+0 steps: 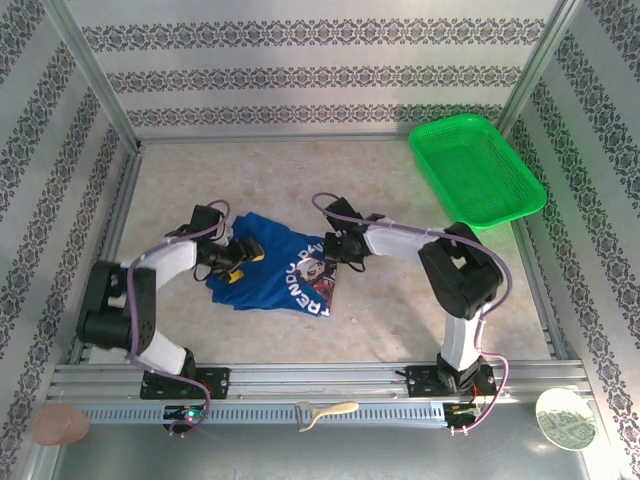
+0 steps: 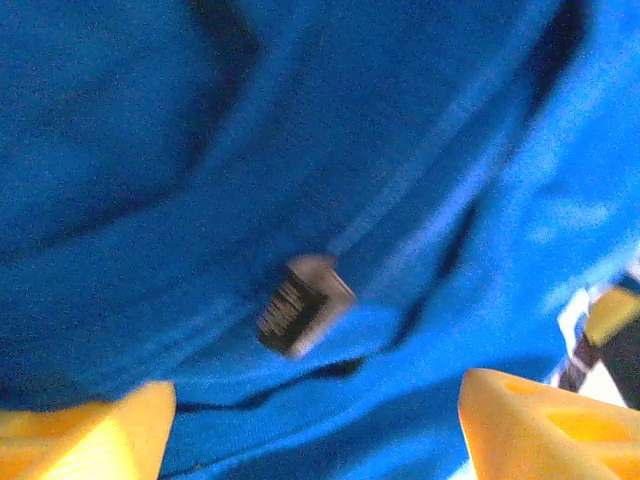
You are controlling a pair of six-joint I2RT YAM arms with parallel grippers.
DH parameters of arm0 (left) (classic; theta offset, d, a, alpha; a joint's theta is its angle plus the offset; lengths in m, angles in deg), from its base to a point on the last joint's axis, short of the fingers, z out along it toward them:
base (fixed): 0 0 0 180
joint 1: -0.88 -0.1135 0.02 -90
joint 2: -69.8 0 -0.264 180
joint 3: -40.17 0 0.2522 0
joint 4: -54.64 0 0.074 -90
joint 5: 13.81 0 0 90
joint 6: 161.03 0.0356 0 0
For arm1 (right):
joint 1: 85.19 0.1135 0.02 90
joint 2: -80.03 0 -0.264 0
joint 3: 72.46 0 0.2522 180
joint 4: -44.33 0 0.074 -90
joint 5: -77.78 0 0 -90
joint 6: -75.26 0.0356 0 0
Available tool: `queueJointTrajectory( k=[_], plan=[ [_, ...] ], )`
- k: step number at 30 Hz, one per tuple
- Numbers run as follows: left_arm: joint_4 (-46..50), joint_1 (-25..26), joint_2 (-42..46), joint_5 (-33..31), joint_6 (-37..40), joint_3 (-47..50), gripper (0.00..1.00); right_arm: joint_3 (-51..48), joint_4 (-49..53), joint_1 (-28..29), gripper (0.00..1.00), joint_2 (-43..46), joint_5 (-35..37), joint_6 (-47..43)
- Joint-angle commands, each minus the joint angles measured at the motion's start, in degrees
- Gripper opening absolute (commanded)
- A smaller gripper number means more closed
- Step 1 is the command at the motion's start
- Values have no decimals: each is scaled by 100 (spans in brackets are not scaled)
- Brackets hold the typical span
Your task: Fold the inside-out t-shirt
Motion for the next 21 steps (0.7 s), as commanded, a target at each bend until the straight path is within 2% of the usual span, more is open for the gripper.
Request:
queueJointTrajectory(
  k=[1,5,8,9,11,12,13,18,21],
  plan=[
    [-278,65,-717,-43,522,-800,75,-1157,-65,69,0,701,339,876],
    [191,224,-1747,180,967,-2133,75,-2597,-631,595,0,1956,767,2132],
    [587,447,-2416,411,1259,-3163,74,-3220,-676,1496,0,2692,1342,3137],
    [707,517,-2575,476,1318,-3492,74,-3354,-675,1806,8,2865,1522,3467],
    [921,654,-2842,562,1423,-4026,74,-3531,-650,2284,39,3105,1722,3898],
    [1016,712,-2917,618,1462,-4247,74,-3568,-577,2449,47,3238,1796,4003],
    [1113,744,-2930,669,1512,-4411,75,-3573,-443,2567,51,3417,1851,4020],
    [1402,682,-2301,436,1695,-4474,76,-3303,628,2471,57,4698,2264,3437],
    [1501,603,-1642,193,1575,-4006,80,-3004,913,1558,58,5219,1882,2289]
  ],
)
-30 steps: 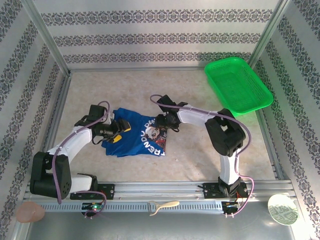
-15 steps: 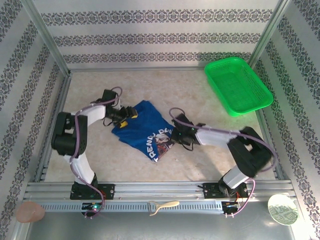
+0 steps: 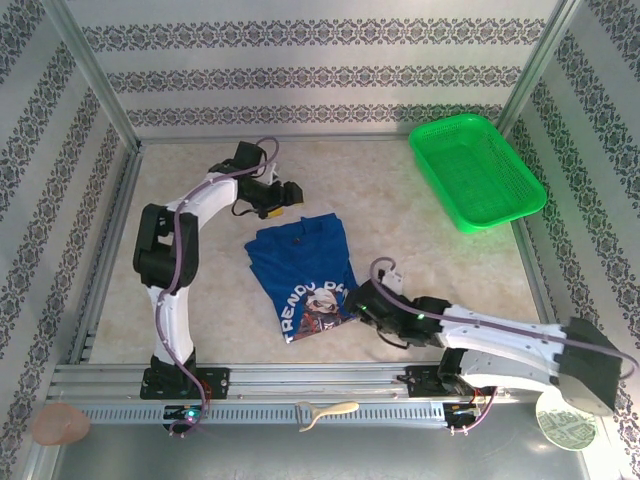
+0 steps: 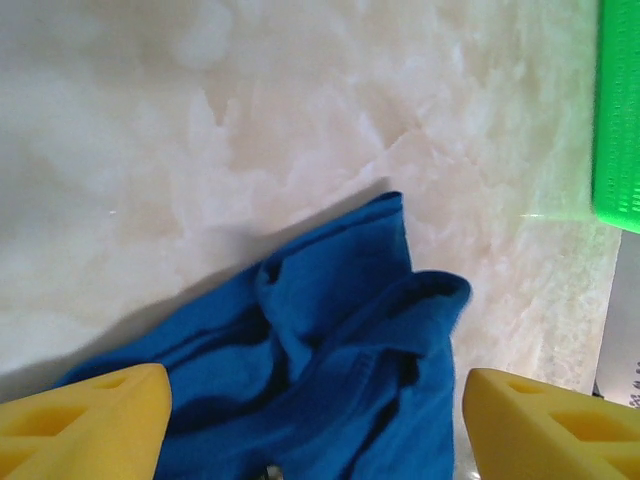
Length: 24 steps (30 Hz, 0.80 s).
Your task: Fold the inside-out t-shirt
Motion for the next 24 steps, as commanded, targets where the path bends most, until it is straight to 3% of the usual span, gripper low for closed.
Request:
queueJointTrajectory(
  k=[1,4,8,17,24],
  plan=[
    [426,-113,943,-353,68,479,82,411,549,-941,59,378,-68,-1315],
    [396,-159,1450,-480,-145,1208,83,735,-23,-2181,62,106,-1141,-2586],
    [141,-206,1930,-580,-389,2206,83,1644,-443,-3105,67,-1108,-2278,-3890],
    [-484,-285,2231,-840,-1030,3300,83,3598,-709,-3335,68,-3940,-3466,-5063],
    [-583,-330,2234,-1078,-1156,3366,84,4198,-764,-3351,68,-4988,-3593,-5117]
  ],
)
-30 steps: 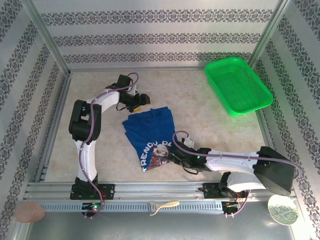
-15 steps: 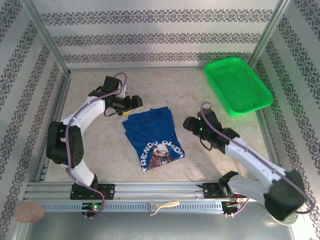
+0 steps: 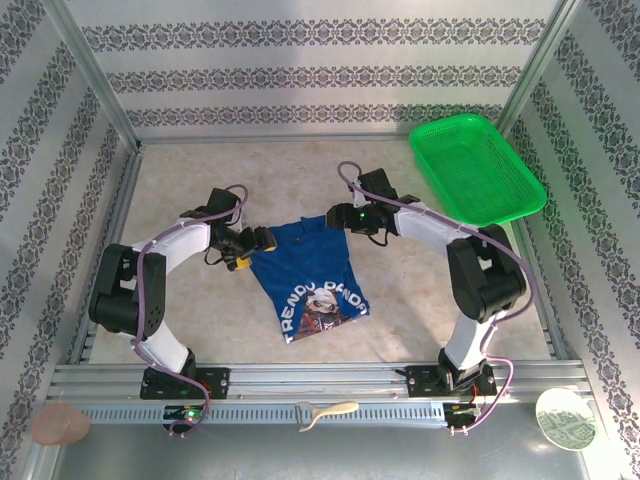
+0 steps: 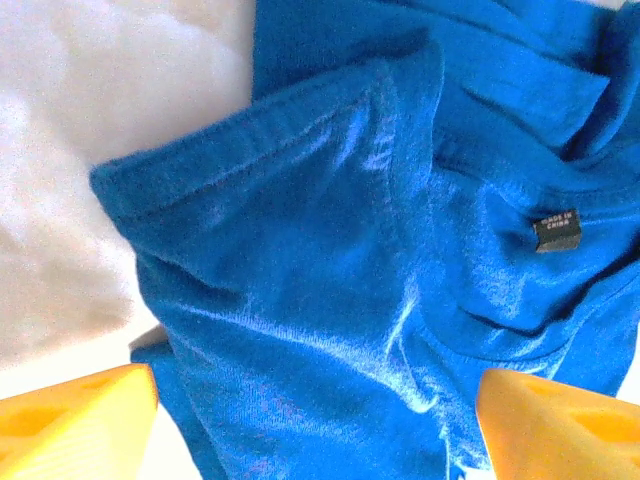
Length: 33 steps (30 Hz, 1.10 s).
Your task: Fold the inside-out t-shirt
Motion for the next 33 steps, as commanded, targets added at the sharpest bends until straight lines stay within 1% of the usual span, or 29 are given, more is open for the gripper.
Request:
queueJointTrajectory(
  k=[1,7,9,12,13,16,17,20,22,23,24,28,33],
  plan=[
    [-235,-107,139,-209,-153,11,83,281,-25,-45,68,-279,-217,-224],
    [-429,-137,-205,-129,-139,-185,84,508,-196,-140,68,-754,-115,9],
    [-543,-147,-357,-83,-111,-258,83,589,-259,-163,65,-893,-121,72],
    [-622,-142,-650,28,-39,-424,73,648,-346,-186,49,-1007,-178,160],
    [-674,-148,-748,46,-19,-460,70,633,-376,-206,39,-1008,-206,184],
    [-839,-194,-967,139,51,-522,54,475,-503,-276,8,-852,-267,246],
    [-944,-213,-1014,187,95,-526,47,380,-553,-295,0,-748,-273,266],
    [-1025,-285,-1081,271,354,-678,20,-14,-723,-350,0,-313,-209,355],
    [-1002,-334,-1090,338,525,-830,6,-287,-786,-377,0,32,-121,416],
    [-992,-357,-1090,386,608,-918,2,-445,-840,-380,0,223,-77,446],
    [-974,-386,-1085,449,678,-1010,0,-569,-892,-381,0,380,-37,482],
    [-871,-396,-1050,711,938,-1353,0,-834,-1095,-416,0,836,103,595],
    [-851,-417,-1051,750,1106,-1570,0,-606,-1174,-450,0,914,228,633]
  ],
)
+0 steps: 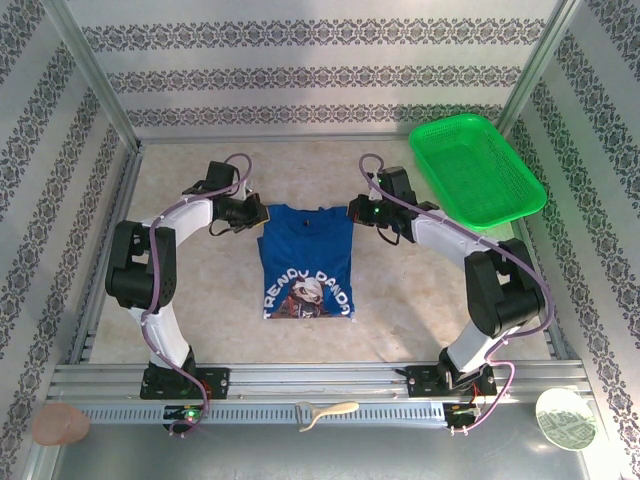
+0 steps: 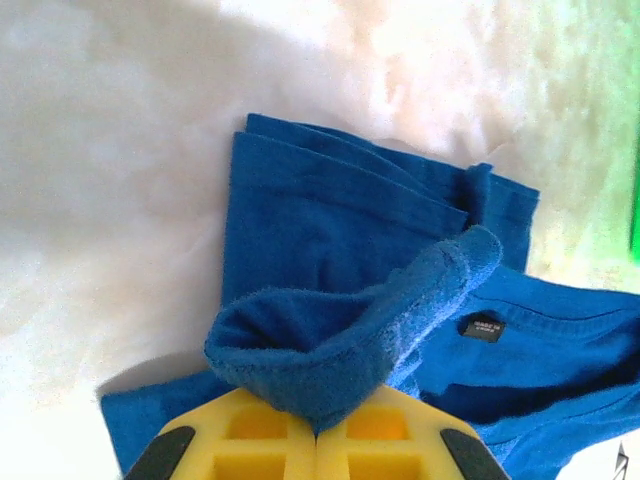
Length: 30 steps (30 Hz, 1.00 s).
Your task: Fold the inside-out t-shirt
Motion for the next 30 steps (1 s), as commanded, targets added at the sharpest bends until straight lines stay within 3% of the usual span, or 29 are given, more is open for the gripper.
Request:
queueJointTrajectory(
  k=[1,12,13,14,17,18,22,26,30],
  plan=[
    [-101,-87,21,132,322,-166,0,241,-136,-99,0,-33,184,81],
    [-413,-148,-1016,94,292,-786,1,1198,-31,-334,0,-1603,618,94],
    [-468,-144,-1095,89,262,-825,4,1273,-9,-352,0,-1700,607,63],
    [-542,-146,-1187,84,222,-863,9,1340,85,-361,8,-1787,657,21],
    [-677,-156,-1397,-24,115,-1021,45,1284,196,-434,47,-1690,809,8],
    [-684,-165,-1451,-14,111,-1099,51,1178,197,-452,50,-1542,826,5],
    [-532,-229,-1265,-7,142,-1247,69,634,275,-399,49,-657,761,1],
    [-585,-199,-301,78,-43,-683,76,-168,437,-93,46,431,468,291],
    [-751,97,907,345,-589,420,79,-956,264,559,43,1133,500,882]
  ],
)
